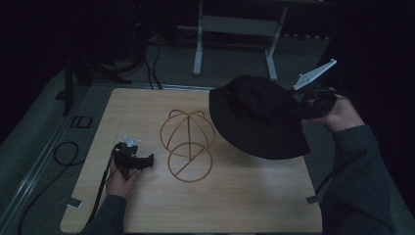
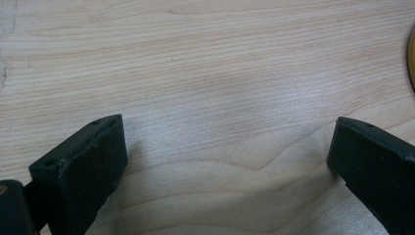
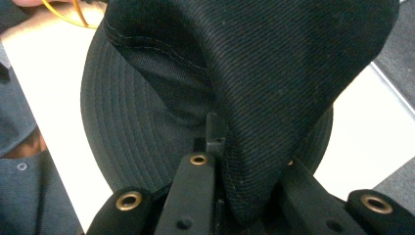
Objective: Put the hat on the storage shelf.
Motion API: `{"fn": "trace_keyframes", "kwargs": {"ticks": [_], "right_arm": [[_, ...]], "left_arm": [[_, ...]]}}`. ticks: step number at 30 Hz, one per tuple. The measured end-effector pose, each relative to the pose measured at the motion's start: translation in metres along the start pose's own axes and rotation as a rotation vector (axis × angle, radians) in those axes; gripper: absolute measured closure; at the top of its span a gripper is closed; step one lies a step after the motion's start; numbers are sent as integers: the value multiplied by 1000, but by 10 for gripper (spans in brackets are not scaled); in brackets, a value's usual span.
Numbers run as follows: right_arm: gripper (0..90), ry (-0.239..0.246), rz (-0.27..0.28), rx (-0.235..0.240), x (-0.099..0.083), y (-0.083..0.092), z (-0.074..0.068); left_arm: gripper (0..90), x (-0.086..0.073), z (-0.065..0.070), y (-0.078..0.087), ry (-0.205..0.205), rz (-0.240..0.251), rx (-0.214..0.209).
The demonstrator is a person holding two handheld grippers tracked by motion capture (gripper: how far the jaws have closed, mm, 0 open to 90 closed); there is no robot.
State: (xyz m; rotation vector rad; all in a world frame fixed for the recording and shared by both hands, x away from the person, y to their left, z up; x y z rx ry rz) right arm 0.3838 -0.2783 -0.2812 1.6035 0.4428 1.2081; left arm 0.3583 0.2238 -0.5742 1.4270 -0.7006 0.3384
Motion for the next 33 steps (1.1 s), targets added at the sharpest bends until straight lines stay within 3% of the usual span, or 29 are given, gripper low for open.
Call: {"fn": "trace_keyframes", "kwargs": {"ticks": [17,25,33], "right_arm": [[871,47,73,7,10,9,-10],[874,42,124,1,13,17,-11],[875,61,148,26,18,21,-14]], "left_arm": [[15,0,0,0,0,0,0],[15,0,0,0,0,0,0],[15,0,0,0,0,0,0]]}}
Point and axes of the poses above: each handheld gripper's, and its own axes: y roughly backward along the jaws, x roughly out of its top, z roughly to its right, the point moved 1 cm from there along -y, roughly forward along the jaws, and after that the axes turned 5 degrees about -z, right-handed, at the moved point
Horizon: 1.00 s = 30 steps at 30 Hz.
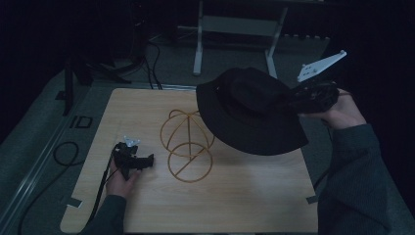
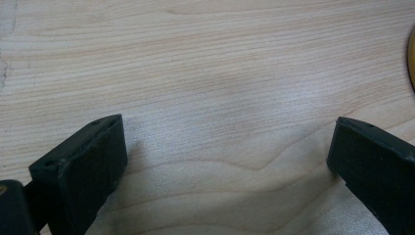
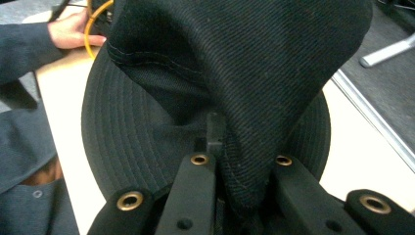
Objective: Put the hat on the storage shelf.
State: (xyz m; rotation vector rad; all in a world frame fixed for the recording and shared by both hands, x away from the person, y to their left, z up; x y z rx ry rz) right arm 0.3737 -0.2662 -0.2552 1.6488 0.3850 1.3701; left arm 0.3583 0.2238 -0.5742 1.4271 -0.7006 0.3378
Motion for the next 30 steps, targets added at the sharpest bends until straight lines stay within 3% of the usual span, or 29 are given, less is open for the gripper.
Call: {"fn": "trace_keyframes", "kwargs": {"ticks": [6,14,30], "right_arm": [[875,25,43,53,5,0,-2],[874,64,55,89,19,-5,-8],[873,93,54,127,38,-22,-12]], "left_arm": [[15,0,0,0,1,2,1],[15,0,0,0,0,1,1],[15,0,0,0,-2,-1,0]]}}
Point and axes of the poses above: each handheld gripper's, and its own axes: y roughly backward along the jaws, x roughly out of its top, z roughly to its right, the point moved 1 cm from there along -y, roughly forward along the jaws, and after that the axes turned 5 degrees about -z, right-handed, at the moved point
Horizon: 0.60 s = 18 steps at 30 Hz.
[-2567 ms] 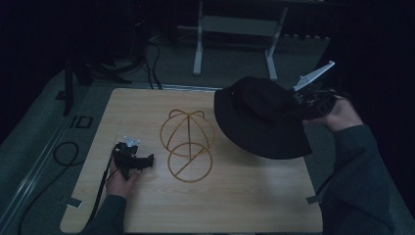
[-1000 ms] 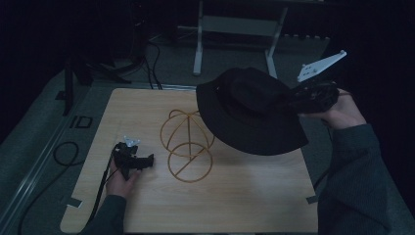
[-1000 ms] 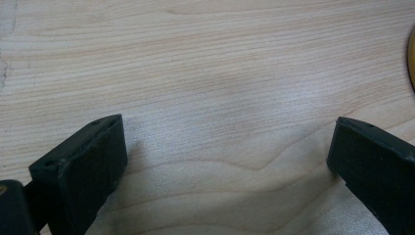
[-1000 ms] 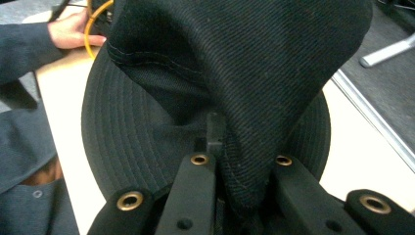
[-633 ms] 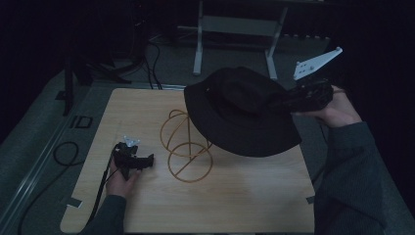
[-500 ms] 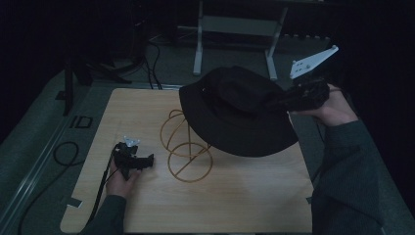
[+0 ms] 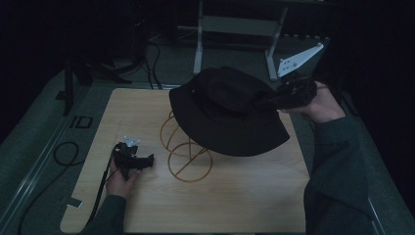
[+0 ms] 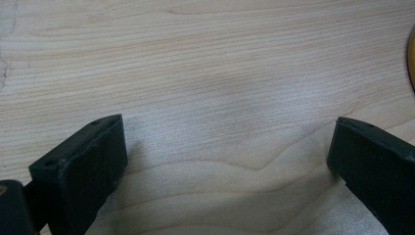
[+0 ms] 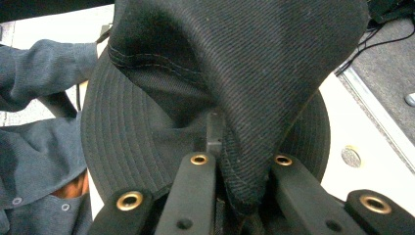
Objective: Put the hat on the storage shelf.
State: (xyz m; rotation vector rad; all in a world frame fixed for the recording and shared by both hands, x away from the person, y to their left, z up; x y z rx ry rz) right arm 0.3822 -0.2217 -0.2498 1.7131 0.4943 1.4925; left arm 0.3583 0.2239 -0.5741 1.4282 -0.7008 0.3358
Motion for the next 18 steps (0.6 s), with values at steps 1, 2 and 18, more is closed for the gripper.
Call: {"fn": "trace_keyframes", "kwargs": {"ticks": [1,2,18], "right_arm": [[873,0,0,2,1,-1,0],[873,3,-1,4,1,-2,0],[871,19,-44,29,17,-26,-1]], "left_arm": [[15,0,0,0,0,0,0],[15,0,0,0,0,0,0],[16,0,1,0,-2,0,0]]}}
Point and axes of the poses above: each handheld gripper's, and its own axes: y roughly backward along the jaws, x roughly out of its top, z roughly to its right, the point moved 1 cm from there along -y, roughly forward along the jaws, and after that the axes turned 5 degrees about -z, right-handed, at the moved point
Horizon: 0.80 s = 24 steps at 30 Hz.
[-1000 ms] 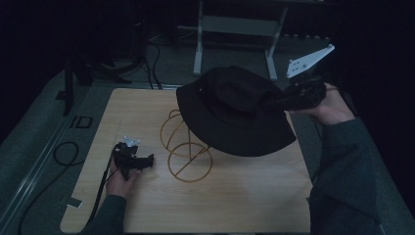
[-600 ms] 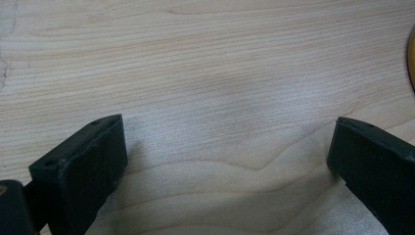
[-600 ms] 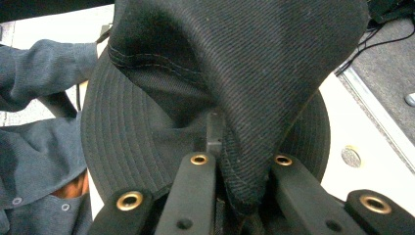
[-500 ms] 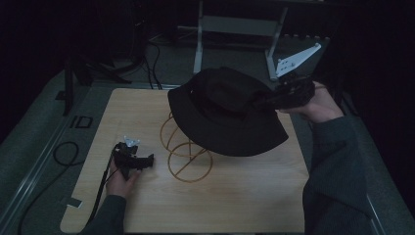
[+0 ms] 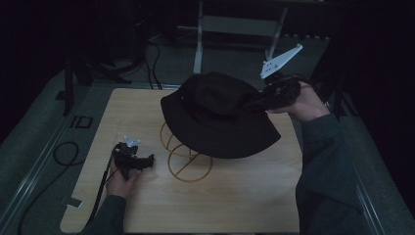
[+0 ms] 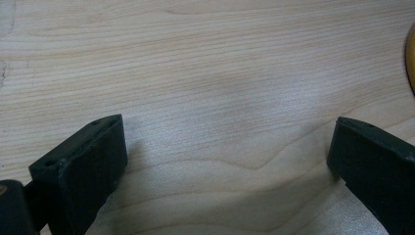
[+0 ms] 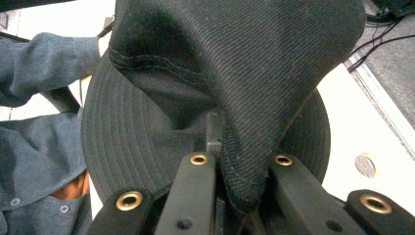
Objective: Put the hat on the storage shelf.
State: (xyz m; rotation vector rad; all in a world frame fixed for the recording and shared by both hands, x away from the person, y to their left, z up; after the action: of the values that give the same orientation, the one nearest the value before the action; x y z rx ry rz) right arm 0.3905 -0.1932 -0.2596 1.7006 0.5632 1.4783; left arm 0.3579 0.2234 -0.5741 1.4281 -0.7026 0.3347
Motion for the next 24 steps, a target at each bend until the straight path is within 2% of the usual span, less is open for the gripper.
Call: {"fn": "trace_keyframes", "kwargs": {"ticks": [14,24], "right_arm": [[868,33,-51,30,17,-26,-2],[856,62,-85,25,31,-41,-8]], "left_arm": [[16,0,0,0,2,2,-2],[16,0,0,0,4,3,-2]]}}
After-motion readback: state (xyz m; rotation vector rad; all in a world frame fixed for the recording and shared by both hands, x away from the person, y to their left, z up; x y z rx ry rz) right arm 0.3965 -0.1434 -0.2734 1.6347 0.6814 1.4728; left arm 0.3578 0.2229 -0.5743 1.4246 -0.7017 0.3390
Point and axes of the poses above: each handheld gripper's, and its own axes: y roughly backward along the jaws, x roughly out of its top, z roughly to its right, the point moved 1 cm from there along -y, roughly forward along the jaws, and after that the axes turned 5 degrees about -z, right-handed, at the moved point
